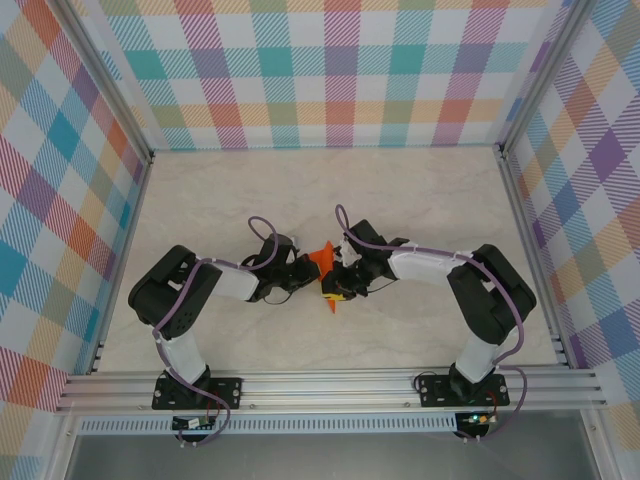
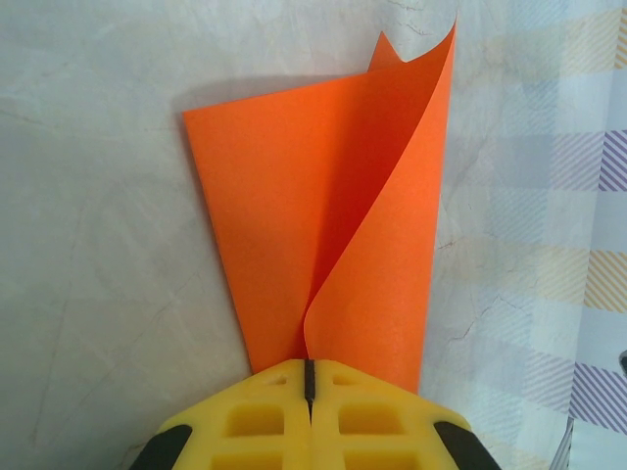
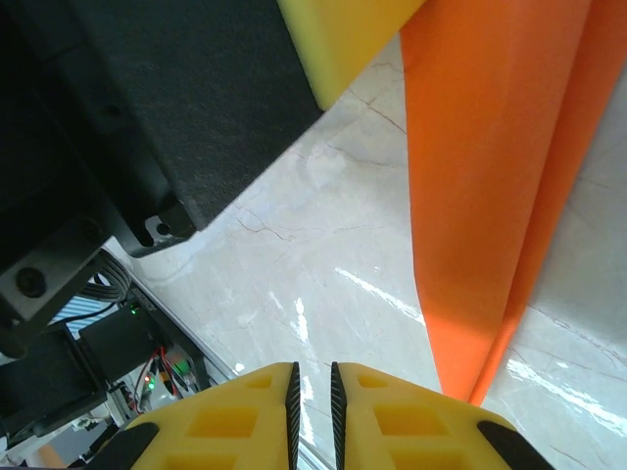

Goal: Fold a paper plane with a square sheet of paper (fold left side to right side)
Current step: Fold the wing for the fifth time at the center of the table.

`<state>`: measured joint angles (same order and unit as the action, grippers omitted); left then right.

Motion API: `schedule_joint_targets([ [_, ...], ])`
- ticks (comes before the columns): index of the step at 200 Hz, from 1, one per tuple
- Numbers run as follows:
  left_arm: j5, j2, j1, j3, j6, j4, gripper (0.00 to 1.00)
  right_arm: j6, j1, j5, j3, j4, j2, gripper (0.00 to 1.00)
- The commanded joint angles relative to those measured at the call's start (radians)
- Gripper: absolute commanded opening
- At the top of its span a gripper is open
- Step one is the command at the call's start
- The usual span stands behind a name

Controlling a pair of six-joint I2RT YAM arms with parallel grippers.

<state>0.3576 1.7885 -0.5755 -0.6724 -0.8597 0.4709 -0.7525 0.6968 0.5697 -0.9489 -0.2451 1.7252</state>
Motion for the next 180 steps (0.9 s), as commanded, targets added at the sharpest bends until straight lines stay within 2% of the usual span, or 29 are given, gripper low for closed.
schedule_joint_targets([
  [1, -0.075, 0.072, -0.009, -0.004, 0.013, -0.048, 0.00, -0.011, 0.016, 0.035, 0.027, 0.004, 0.017, 0.18],
  [180, -0.077, 0.084, -0.012, -0.014, 0.017, -0.056, 0.00, -0.021, 0.029, -0.004, 0.029, 0.015, 0.144, 0.18],
])
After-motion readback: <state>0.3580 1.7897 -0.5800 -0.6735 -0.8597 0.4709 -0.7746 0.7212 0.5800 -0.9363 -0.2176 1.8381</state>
